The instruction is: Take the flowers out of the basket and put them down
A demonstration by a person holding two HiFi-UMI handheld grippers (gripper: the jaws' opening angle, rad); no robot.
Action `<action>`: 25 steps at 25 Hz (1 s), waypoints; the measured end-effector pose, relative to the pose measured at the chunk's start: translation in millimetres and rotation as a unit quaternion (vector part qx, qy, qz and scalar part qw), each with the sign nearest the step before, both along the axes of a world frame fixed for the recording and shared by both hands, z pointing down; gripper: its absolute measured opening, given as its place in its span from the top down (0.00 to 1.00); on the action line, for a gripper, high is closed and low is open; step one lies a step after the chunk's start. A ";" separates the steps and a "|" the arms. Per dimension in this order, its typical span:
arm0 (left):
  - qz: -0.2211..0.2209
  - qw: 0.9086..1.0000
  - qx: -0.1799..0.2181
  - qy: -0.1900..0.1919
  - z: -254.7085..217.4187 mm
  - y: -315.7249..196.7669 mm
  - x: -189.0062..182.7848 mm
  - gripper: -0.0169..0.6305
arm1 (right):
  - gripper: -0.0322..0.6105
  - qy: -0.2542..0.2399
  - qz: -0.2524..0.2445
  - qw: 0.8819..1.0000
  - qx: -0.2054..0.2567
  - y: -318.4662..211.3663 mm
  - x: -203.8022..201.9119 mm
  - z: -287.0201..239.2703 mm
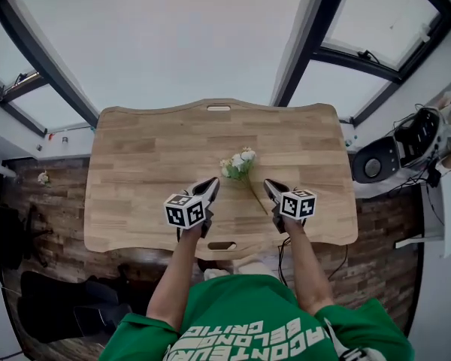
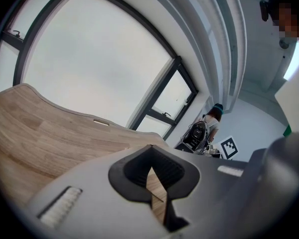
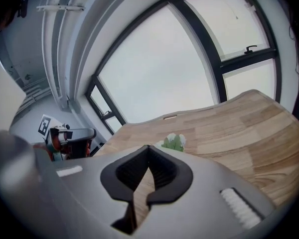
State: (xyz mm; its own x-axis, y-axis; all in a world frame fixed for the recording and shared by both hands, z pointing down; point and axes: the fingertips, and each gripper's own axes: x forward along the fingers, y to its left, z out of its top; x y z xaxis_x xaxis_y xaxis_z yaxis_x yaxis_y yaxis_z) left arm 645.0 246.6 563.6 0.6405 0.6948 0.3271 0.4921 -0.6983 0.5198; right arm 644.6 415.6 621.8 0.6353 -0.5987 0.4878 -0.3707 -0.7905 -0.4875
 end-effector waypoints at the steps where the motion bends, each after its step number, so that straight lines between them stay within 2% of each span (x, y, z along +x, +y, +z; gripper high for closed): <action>1: 0.003 1.000 0.004 0.004 -1.2 -0.7 -3.2 0.95 | 0.94 0.009 0.002 1.000 0.001 -2.0 -3.9 -7.9; 6: 0.003 1.000 0.005 0.015 -6.7 -13.0 -24.7 0.95 | 0.94 0.053 -0.009 0.999 0.003 -17.7 -28.0 -41.9; 13: -0.005 0.999 0.006 0.034 -16.4 -42.9 -57.0 0.95 | 0.94 0.093 0.011 0.996 -0.010 -32.3 -56.8 -65.6; 25: -0.011 0.998 0.008 0.058 -24.7 -67.4 -80.8 0.95 | 0.94 0.122 0.025 0.992 -0.007 -54.2 -91.2 -81.9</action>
State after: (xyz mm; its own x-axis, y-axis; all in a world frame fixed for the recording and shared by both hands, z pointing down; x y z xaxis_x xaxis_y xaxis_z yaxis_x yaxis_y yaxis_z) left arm 564.1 179.3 538.9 0.6894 0.6761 0.2602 0.5335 -0.7168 0.4490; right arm 553.5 361.5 540.0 0.7642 -0.5573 0.3248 -0.4360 -0.8174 -0.3766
